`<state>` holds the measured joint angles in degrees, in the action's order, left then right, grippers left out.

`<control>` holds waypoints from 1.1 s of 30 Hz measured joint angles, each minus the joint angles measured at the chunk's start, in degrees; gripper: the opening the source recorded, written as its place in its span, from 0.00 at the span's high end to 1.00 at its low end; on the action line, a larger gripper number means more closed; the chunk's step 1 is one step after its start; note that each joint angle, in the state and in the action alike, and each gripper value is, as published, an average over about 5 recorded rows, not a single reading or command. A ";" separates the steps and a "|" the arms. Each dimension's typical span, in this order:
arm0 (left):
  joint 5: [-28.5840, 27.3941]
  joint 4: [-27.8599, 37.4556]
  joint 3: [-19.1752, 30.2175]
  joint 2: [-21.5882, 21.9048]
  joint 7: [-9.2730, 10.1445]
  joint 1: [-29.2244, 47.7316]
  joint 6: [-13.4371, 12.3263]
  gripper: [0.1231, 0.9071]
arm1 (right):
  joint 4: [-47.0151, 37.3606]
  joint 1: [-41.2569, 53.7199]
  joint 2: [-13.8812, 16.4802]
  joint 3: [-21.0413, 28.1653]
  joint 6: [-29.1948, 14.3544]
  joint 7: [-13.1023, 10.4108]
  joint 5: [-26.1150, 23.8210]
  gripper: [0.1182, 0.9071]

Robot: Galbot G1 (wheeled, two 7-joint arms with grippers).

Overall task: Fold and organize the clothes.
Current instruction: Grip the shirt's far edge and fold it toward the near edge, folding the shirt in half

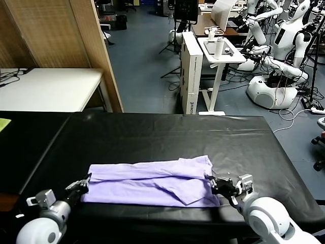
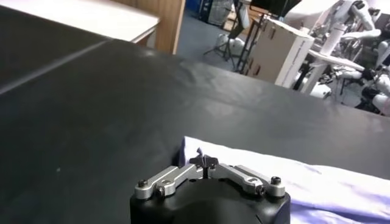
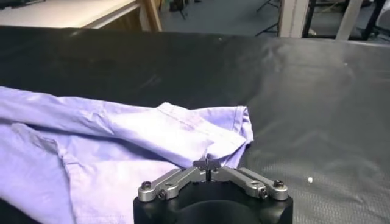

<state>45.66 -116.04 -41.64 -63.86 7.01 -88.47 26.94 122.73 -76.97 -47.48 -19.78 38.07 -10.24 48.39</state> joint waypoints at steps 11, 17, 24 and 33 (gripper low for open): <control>-0.10 0.26 0.24 -0.14 0.02 -0.59 -0.33 0.97 | 2.34 -2.34 -0.14 -1.12 0.64 -0.13 0.14 0.97; -0.11 0.29 0.15 -0.26 0.02 -0.58 -0.44 0.97 | 3.76 -4.02 -0.12 -2.16 0.73 -0.02 0.20 0.97; -0.22 1.01 0.15 -0.46 0.15 -0.21 -0.83 0.97 | 4.53 -6.08 -0.22 -3.01 1.48 0.46 0.43 0.97; -0.78 -0.66 -0.53 -0.77 0.33 -1.46 -0.86 0.62 | 6.51 -7.87 -0.13 -4.43 2.24 0.28 0.92 0.45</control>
<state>44.88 -116.70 -42.16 -64.63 7.34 -89.93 26.08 129.24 -84.84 -47.62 -24.22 40.30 -9.95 49.31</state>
